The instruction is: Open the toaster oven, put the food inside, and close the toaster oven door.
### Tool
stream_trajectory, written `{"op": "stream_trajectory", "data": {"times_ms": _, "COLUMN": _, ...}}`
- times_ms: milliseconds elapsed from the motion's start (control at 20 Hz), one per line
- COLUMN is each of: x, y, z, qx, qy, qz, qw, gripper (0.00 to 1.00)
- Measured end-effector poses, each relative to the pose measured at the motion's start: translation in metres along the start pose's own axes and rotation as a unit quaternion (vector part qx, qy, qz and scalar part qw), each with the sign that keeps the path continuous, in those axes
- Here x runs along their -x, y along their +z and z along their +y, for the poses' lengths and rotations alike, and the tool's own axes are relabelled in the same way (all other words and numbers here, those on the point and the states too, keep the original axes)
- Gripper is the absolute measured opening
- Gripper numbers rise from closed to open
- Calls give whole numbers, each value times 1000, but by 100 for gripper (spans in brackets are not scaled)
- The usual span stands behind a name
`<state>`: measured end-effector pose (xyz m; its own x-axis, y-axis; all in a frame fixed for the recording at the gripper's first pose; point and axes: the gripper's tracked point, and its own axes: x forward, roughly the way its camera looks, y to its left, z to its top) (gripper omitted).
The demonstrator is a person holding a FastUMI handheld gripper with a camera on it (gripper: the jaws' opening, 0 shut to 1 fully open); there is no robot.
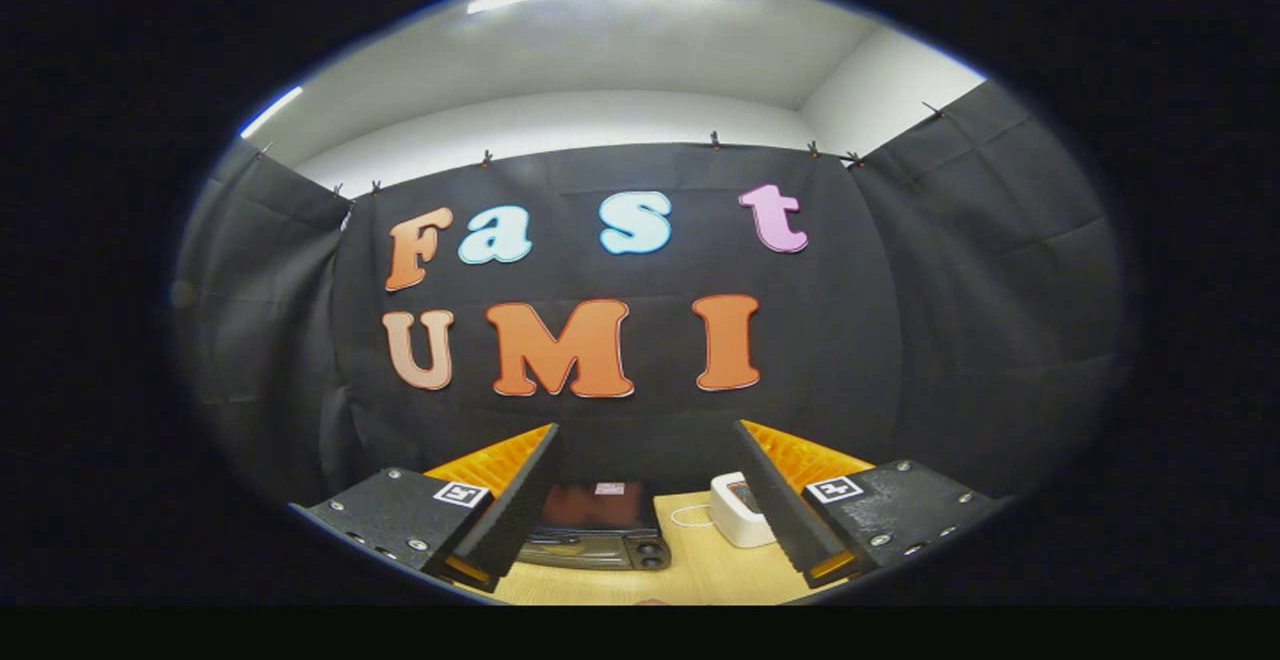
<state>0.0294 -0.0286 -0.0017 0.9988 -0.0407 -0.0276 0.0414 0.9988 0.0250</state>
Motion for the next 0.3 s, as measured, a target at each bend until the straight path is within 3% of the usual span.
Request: {"op": "stream_trajectory", "data": {"times_ms": 300, "x": 4, "y": -1, "z": 4, "qx": 11, "qy": 11, "qz": 5, "qw": 1000, "gripper": 99}}
